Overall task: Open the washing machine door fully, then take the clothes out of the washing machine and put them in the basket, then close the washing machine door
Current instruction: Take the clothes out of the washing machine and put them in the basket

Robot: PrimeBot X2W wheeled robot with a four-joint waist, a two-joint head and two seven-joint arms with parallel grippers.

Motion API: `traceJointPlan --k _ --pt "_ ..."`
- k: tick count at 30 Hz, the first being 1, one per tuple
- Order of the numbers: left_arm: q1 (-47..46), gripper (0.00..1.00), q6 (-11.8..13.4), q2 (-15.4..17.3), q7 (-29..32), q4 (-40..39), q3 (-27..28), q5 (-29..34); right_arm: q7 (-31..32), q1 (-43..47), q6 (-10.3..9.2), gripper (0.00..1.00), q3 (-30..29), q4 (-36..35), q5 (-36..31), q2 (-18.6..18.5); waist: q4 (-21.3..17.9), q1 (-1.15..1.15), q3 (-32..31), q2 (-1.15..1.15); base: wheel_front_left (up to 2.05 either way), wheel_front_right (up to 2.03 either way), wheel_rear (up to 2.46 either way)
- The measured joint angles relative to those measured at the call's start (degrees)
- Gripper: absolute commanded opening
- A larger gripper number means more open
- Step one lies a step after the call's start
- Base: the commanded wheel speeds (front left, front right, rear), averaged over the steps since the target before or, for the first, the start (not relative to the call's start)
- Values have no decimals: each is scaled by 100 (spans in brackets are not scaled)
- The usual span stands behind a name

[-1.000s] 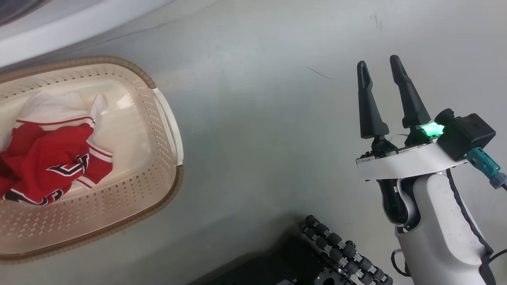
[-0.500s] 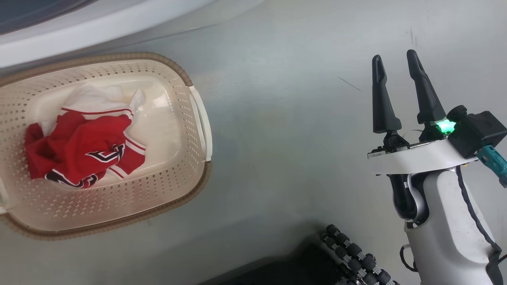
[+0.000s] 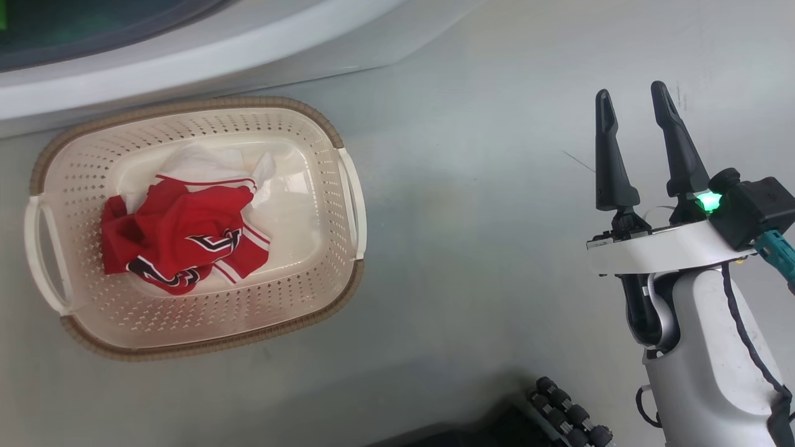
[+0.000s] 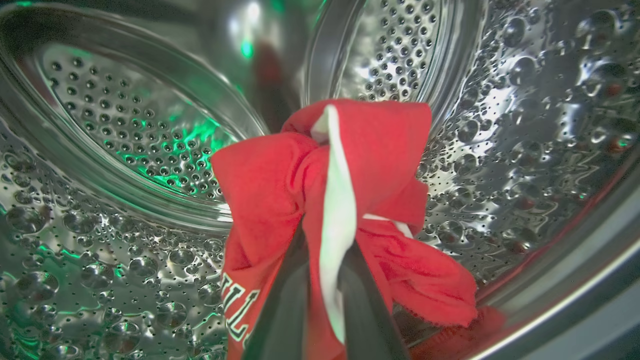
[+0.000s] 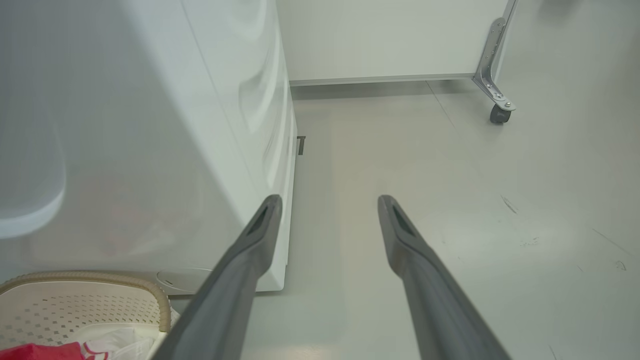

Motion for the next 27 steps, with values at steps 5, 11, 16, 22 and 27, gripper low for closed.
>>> traceJointPlan --k 5,11,16,22,27 --pt "516 0 331 -222 -511 -319 -129 245 0 119 0 100 -109 4 -76 -2 124 0 -208 0 0 0 0" --pt "1113 0 566 -547 -1003 -567 -249 356 0 192 1 100 -219 2 -140 -42 257 0 -406 0 0 0 0" --pt "1673 0 682 -788 -1298 -705 -297 438 0 237 21 100 -272 2 -247 -108 378 0 -606 0 0 0 0" --pt "2243 0 731 -1065 -1351 -913 -375 491 0 365 53 100 -369 4 -347 -178 559 0 -884 0 0 0 0" --pt "2642 0 755 -1256 -1401 -1066 -383 533 0 514 53 100 -433 29 -416 -269 740 0 -1123 0 0 0 0"
